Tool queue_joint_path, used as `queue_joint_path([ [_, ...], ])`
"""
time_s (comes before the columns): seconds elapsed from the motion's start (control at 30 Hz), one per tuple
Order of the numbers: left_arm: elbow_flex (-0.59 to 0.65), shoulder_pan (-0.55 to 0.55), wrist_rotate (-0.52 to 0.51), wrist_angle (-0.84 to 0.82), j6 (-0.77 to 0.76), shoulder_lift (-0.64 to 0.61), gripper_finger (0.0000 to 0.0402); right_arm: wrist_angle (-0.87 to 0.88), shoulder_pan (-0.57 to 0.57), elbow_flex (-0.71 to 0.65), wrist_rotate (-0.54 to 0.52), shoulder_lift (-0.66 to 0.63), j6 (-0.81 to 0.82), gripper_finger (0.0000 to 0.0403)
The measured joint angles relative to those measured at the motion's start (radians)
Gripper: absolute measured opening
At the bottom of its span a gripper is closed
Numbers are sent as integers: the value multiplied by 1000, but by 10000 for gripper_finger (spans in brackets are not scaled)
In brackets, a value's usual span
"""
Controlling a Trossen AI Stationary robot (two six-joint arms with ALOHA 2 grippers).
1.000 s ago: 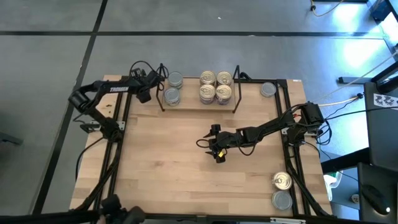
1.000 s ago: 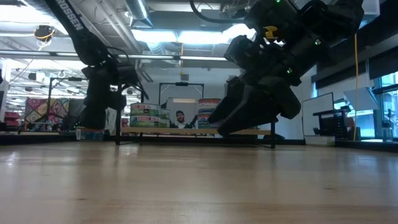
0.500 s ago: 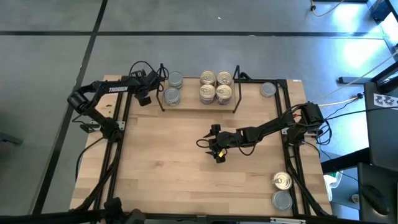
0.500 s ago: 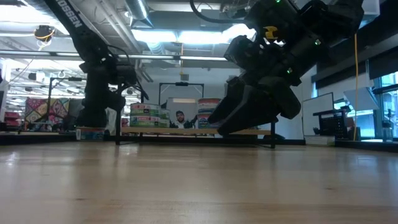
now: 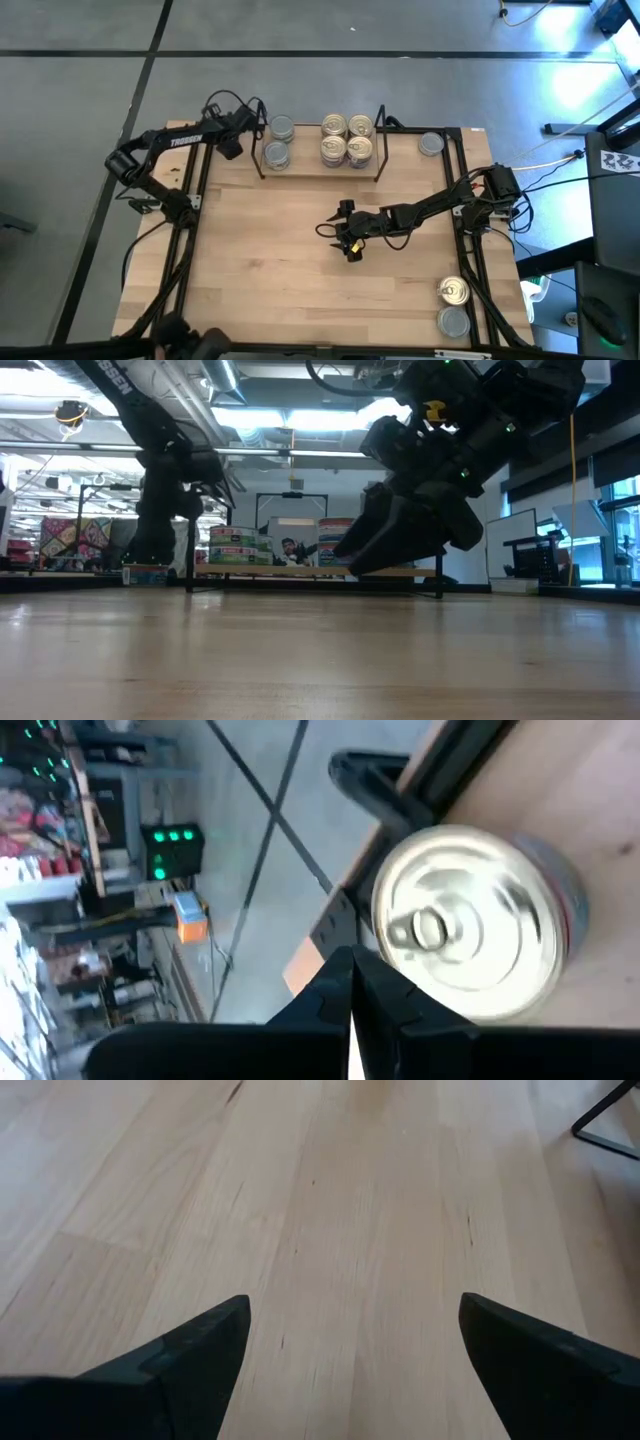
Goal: Stack canned seafood by type on shelf
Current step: Put the blue and pink tuna can on the shelf
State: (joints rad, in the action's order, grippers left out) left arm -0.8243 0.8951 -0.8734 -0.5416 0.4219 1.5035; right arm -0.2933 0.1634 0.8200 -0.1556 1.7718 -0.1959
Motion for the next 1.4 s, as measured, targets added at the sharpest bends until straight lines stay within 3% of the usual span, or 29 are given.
queue_joint_path([
  [0.37, -10, 3, 10, 9, 159, 127, 1, -4, 0, 0, 0, 0, 0, 353],
  [0.47, -11, 17, 80, 25, 138, 148, 1, -4, 0, 0, 0, 0, 0, 353],
  [0.73, -8, 23, 142, -1, 121, 132, 1, -4, 0, 0, 0, 0, 0, 353],
  [1.0, -8, 29, 270, -60, 103, 106, 1, -4, 0, 0, 0, 0, 0, 353],
  [1.23, -7, 41, 302, -70, 82, 79, 1, -4, 0, 0, 0, 0, 0, 353],
  [1.4, -38, 51, 406, -176, 42, 65, 1, -3, 0, 0, 0, 0, 0, 353],
])
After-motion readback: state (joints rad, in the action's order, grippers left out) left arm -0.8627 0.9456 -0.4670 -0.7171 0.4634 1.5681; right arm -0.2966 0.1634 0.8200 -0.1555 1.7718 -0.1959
